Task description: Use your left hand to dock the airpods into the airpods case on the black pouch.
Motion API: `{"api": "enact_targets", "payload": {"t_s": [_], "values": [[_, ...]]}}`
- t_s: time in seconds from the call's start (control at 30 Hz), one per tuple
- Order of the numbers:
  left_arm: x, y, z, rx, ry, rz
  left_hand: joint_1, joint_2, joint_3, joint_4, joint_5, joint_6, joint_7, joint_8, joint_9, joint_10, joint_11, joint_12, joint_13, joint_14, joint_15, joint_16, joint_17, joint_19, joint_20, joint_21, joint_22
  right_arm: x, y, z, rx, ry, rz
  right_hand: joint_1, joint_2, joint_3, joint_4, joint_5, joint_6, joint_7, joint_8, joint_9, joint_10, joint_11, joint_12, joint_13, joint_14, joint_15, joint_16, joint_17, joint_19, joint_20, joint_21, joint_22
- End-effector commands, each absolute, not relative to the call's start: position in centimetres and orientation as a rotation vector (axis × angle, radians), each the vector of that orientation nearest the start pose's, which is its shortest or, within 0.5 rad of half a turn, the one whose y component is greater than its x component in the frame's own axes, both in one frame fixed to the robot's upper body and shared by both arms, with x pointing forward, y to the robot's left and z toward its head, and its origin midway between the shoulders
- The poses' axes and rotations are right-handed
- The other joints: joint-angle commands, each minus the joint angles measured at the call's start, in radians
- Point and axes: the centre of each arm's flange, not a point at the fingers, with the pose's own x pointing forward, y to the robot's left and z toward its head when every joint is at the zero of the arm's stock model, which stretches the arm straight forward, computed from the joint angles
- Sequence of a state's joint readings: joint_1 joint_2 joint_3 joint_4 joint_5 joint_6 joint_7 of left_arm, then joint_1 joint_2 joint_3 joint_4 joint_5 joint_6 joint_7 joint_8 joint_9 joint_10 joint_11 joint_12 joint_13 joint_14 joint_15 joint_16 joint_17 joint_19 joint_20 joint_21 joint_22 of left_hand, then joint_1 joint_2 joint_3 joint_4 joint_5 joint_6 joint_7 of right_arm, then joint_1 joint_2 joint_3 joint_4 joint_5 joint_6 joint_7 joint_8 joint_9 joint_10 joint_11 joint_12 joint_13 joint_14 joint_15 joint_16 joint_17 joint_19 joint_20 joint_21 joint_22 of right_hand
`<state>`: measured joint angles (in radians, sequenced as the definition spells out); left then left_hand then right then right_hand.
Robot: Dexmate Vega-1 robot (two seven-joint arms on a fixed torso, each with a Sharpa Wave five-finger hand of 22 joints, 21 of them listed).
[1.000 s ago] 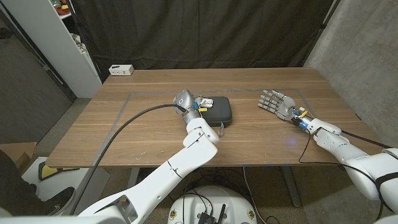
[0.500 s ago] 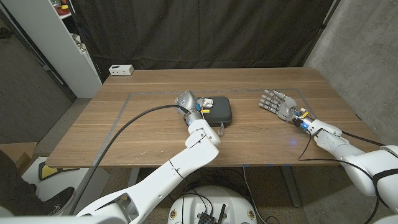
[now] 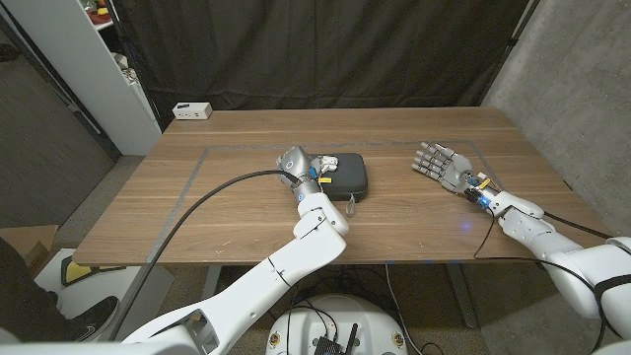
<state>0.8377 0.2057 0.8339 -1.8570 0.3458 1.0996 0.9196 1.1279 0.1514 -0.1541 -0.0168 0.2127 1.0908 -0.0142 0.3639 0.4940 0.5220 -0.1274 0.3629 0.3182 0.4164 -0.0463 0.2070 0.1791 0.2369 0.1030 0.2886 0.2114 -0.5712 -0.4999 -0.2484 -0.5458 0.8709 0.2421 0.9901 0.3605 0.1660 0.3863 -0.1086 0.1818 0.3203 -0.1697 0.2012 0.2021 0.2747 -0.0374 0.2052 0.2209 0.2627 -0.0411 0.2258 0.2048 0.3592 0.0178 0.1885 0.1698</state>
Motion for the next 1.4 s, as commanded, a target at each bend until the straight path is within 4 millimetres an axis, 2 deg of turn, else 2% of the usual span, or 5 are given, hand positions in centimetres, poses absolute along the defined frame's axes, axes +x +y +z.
{"api": "enact_targets", "payload": {"t_s": [0.03,0.37,0.5,1.1,1.4], "values": [[53.6,7.5,-3.5,0.812,-0.407,0.682,-0.001,-0.002,0.004,-0.001,-0.001,-0.005,0.001,0.000,0.005,0.015,0.002,-0.002,0.004,0.012,-0.114,-0.002,0.002,0.006,-0.006,0.006,0.004,66.9,-41.3,-8.5,0.188,-0.427,0.620,-0.005,-0.001,0.003,-0.002,0.004,0.005,0.007,0.000,0.002,0.006,0.003,0.005,0.002,0.000,-0.085,0.004,0.003,0.002,0.007,0.006,0.003],[54.0,7.2,-3.6,0.813,-0.416,0.679,-0.003,-0.003,0.007,-0.001,-0.002,-0.012,0.004,-0.004,0.008,0.020,-0.001,-0.003,0.006,0.014,-0.118,-0.004,0.002,0.007,-0.006,0.007,0.005,66.6,-41.6,-8.9,0.193,-0.434,0.618,-0.005,-0.001,0.003,-0.003,0.004,0.005,0.015,0.000,0.002,0.006,0.003,0.005,0.002,0.000,-0.084,0.004,0.003,0.003,0.008,0.006,0.003],[54.1,7.2,-3.7,0.814,-0.420,0.679,-0.003,-0.001,0.010,-0.001,-0.002,-0.015,-0.002,-0.005,0.010,0.019,-0.001,-0.004,0.007,0.016,-0.118,-0.004,0.002,0.006,-0.006,0.007,0.005,66.4,-41.7,-9.0,0.192,-0.434,0.616,-0.005,-0.001,0.003,-0.003,0.004,0.006,0.022,0.000,0.002,0.006,0.002,0.005,0.002,0.000,-0.085,0.005,0.003,0.003,0.008,0.006,0.003],[54.4,7.1,-4.1,0.824,-0.427,0.663,-0.001,0.001,0.018,-0.002,-0.002,-0.020,-0.001,-0.008,0.013,0.025,-0.002,-0.007,0.012,0.022,-0.121,-0.005,0.002,0.006,-0.012,0.010,0.006,65.7,-41.7,-9.6,0.205,-0.450,0.607,-0.006,-0.002,0.003,-0.004,0.004,0.007,0.029,0.000,0.001,0.007,0.002,0.006,0.002,0.000,-0.084,0.005,0.003,0.003,0.009,0.006,0.003],[54.4,7.4,-4.4,0.824,-0.426,0.663,0.002,0.000,0.023,-0.005,-0.001,-0.027,-0.009,-0.013,0.015,0.028,0.000,-0.009,0.014,0.024,-0.122,-0.007,0.002,0.007,-0.012,0.012,0.007,65.1,-41.8,-9.8,0.200,-0.456,0.598,-0.006,-0.003,0.003,-0.005,0.004,0.006,0.028,0.000,0.001,0.006,0.003,0.005,0.002,0.000,-0.084,0.005,0.003,0.003,0.011,0.006,0.003]]}}
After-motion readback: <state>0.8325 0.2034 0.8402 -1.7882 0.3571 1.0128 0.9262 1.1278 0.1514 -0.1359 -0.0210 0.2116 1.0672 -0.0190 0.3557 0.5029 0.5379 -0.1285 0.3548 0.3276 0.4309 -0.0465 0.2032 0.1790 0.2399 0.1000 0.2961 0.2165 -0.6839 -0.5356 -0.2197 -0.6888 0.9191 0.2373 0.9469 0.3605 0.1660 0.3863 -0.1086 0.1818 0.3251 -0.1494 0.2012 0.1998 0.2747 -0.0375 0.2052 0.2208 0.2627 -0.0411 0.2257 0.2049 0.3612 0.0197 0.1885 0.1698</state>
